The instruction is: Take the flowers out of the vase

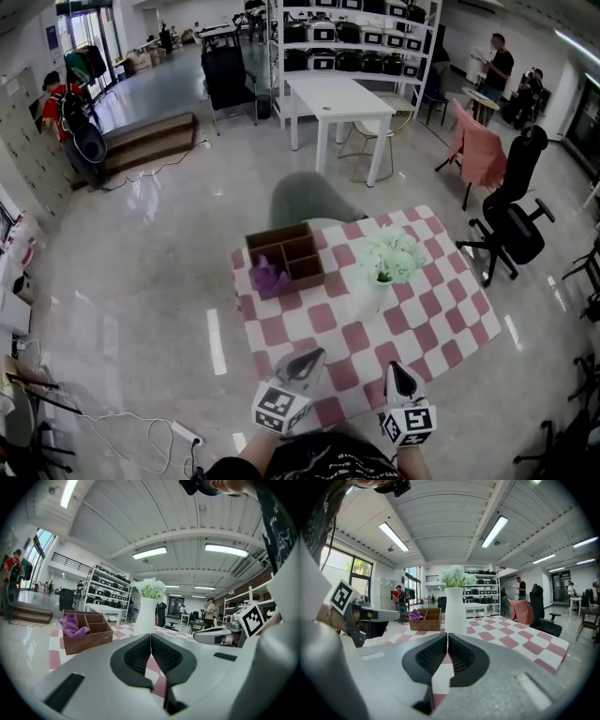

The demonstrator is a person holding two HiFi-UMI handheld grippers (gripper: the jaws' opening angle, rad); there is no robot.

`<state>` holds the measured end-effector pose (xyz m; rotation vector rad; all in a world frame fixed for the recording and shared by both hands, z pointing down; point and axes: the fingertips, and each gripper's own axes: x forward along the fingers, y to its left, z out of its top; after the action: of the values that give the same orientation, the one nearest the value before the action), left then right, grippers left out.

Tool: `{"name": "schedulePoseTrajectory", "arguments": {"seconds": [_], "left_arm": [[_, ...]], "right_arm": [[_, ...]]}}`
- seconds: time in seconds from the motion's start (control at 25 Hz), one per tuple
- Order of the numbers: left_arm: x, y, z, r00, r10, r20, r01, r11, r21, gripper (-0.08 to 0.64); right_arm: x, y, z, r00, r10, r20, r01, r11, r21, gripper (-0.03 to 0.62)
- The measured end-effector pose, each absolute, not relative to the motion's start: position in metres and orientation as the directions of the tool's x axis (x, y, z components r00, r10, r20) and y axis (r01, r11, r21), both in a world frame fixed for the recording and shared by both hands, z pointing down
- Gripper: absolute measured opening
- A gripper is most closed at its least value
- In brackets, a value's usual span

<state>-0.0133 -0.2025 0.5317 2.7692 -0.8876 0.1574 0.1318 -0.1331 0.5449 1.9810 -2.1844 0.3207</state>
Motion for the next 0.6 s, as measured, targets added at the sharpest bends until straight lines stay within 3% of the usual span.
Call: {"name": "schedulePoseTrajectory", "arguments": {"seconds": [0.6], "left_arm": [[0.015, -0.208, 0.520, 0.828, -0.542, 0.142, -0.560, -0.801, 0.210, 0.012]], "right_arm": [[0.140, -0.147, 0.543, -0.155, -0.950, 0.272, -0.986, 0.133, -0.098, 0.010]]}}
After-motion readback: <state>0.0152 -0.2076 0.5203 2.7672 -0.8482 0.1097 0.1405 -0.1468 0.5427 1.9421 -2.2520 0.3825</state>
